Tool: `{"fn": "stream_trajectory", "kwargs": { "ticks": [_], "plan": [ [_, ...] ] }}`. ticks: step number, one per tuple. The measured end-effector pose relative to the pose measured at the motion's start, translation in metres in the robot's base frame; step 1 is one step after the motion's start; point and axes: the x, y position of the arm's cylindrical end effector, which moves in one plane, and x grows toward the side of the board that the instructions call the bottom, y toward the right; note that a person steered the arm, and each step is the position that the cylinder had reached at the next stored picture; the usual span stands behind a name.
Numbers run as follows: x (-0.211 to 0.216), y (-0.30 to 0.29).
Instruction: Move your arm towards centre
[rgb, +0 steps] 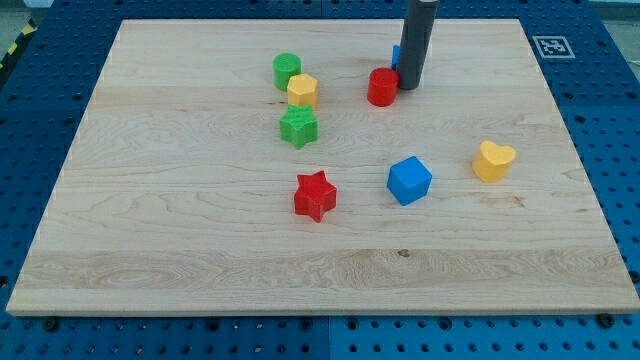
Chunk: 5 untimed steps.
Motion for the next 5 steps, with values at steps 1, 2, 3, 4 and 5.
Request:
{"fn": "stream_trajectory", "kwargs": {
  "ticks": [1, 2, 3, 4, 5],
  "plan": [
    [0.024, 0.014],
    [0.058, 0.014],
    [0.094, 0.004],
    [0.114, -0.020],
    [0.119, -0.067]
  ]
}}
